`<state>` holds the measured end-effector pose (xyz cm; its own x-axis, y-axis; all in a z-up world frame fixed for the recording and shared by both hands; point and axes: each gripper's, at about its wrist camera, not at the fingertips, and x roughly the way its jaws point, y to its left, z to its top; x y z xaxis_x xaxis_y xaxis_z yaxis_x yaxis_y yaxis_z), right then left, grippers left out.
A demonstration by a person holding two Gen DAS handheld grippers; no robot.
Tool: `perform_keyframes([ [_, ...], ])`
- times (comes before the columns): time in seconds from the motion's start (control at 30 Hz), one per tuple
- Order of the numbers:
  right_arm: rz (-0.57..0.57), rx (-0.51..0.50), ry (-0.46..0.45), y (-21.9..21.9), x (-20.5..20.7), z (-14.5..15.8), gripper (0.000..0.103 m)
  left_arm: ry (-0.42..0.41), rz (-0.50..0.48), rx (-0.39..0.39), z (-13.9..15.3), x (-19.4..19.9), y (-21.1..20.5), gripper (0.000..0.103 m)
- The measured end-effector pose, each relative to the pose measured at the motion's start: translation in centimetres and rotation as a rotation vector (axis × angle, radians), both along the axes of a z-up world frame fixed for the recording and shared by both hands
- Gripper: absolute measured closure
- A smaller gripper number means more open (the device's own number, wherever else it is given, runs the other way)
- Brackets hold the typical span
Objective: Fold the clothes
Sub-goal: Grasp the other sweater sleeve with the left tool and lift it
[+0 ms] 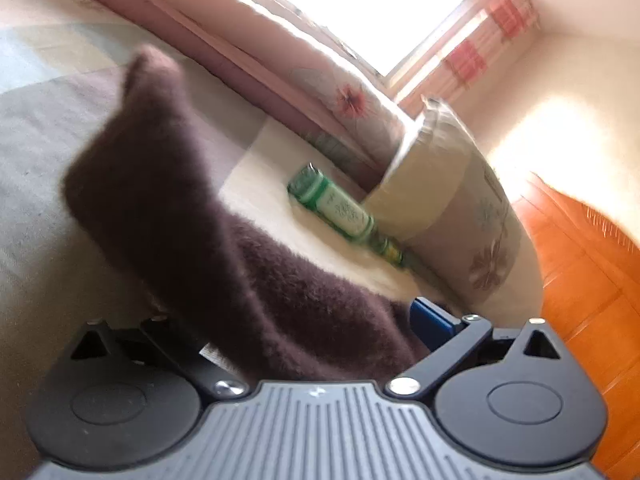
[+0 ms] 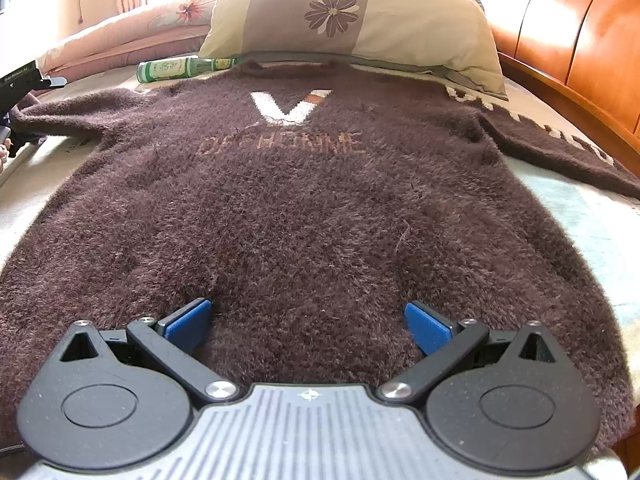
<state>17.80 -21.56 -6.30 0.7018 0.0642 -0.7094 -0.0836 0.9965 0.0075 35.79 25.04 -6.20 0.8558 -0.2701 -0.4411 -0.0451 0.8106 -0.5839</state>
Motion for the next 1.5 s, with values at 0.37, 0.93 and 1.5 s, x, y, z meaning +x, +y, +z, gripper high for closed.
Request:
perform_keyframes([
  [0.37, -0.005, -0.001, -0.010, 0.1, -0.2, 0.0, 0.000, 0.056, -0.136, 0.313, 4.1, -4.3, -1.2, 0.003],
  [0.93, -0.025, -0.001, -0.032, 0.3, -0.4, -0.3, 0.000, 0.173, -0.132, 0.324, 3.2, -2.8, -1.3, 0.001],
  [1.5, 0.103, -0.077, 0.009, 3.9, -0.1, 3.7, 0.000, 0.261, -0.098, 0.339, 1.6, -4.7, 0.9, 0.001],
])
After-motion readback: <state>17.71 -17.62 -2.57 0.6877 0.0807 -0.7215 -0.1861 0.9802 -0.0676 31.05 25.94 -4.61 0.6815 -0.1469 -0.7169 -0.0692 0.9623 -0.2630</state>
